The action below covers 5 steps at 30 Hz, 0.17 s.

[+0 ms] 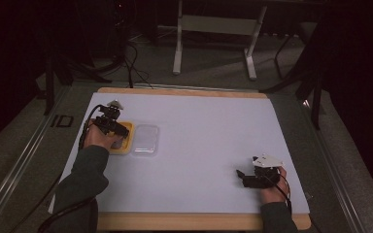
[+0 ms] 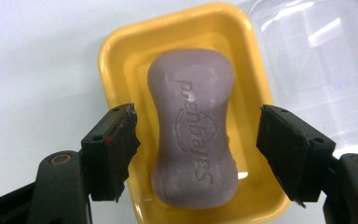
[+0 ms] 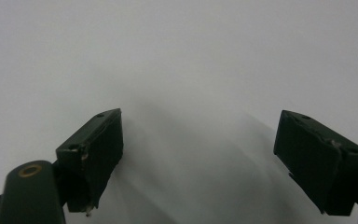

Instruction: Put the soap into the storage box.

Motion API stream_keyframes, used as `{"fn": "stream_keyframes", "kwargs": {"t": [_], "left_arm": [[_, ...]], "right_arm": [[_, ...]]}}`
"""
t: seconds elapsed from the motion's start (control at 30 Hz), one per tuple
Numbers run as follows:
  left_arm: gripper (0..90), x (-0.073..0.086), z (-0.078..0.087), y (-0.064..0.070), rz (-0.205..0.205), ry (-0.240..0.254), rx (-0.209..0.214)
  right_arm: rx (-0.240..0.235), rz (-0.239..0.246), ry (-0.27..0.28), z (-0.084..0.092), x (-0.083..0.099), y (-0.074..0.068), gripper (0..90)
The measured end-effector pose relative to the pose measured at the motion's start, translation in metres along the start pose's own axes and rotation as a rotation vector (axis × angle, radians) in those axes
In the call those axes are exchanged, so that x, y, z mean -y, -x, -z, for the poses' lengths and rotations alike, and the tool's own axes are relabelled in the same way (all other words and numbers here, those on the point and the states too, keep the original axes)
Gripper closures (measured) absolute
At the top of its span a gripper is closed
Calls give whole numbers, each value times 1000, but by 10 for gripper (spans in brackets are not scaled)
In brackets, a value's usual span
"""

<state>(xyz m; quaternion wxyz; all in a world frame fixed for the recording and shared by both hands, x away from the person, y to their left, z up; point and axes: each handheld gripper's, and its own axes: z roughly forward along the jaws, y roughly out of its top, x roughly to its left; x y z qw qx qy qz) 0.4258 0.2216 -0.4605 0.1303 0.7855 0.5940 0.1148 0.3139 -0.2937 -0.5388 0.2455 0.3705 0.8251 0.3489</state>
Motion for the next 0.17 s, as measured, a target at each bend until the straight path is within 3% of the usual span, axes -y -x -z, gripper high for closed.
{"fn": "stream_keyframes", "kwargs": {"t": [0.03,0.1,0.17], "left_arm": [[294,0,0,0,0,0,0],[293,4,9,7,-22,58,9],[289,7,11,9,-32,76,13]], "right_arm": [[0,-1,0,0,0,0,154],[-1,-1,0,0,0,0,154],[-3,-4,0,0,0,0,154]]}}
